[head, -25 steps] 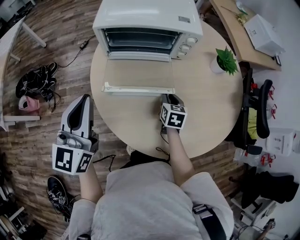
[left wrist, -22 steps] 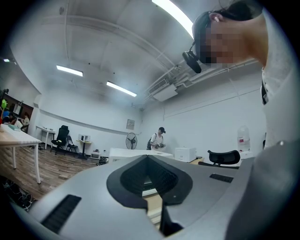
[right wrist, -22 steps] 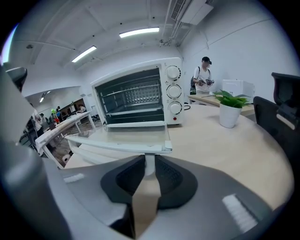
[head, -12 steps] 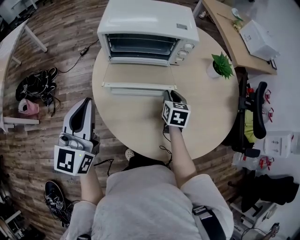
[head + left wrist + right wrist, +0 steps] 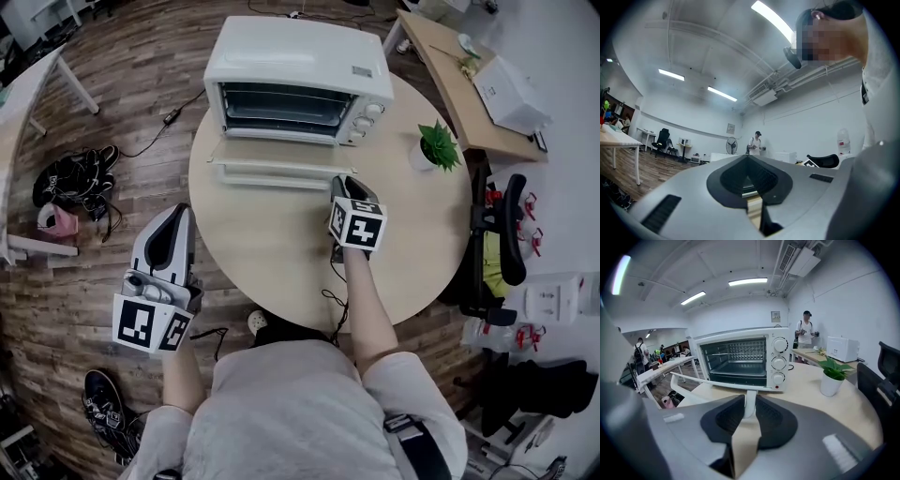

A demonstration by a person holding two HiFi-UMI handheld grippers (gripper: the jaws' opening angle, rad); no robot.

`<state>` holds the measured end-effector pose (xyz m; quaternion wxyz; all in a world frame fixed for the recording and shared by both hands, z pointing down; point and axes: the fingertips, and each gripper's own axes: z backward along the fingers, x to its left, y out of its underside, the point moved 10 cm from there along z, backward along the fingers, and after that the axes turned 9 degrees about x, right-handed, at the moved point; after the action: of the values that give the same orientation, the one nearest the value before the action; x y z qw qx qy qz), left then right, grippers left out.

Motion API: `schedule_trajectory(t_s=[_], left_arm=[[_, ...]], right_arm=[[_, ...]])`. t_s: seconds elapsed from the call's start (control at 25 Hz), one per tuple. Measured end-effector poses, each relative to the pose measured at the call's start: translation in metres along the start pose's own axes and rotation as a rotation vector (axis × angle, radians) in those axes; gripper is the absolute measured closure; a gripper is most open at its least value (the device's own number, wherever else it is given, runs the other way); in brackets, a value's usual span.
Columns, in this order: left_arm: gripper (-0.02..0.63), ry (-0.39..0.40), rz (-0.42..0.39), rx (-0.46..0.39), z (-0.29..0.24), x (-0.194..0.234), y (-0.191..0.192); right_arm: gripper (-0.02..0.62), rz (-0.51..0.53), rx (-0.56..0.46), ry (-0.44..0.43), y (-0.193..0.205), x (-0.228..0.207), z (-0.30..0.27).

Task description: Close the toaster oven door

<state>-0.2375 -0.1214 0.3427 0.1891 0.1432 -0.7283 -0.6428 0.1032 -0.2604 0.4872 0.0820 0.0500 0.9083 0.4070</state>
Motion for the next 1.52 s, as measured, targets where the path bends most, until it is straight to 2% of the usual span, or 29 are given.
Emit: schedule_trajectory(t_s=[0.8,1.52], left_arm=[[0.600,-0.026,0.000,-0.033,0.006,-0.001,-0.007],[0.600,-0.060,0.021,-0.045,0.010,0.012,-0.008]], right_arm=[[0.511,0.090,-0.084,-0.002,-0.070,-0.004,-0.003],[0.514,0.098,-0.131,-0.033,-0.120,-0.013,-0.021]])
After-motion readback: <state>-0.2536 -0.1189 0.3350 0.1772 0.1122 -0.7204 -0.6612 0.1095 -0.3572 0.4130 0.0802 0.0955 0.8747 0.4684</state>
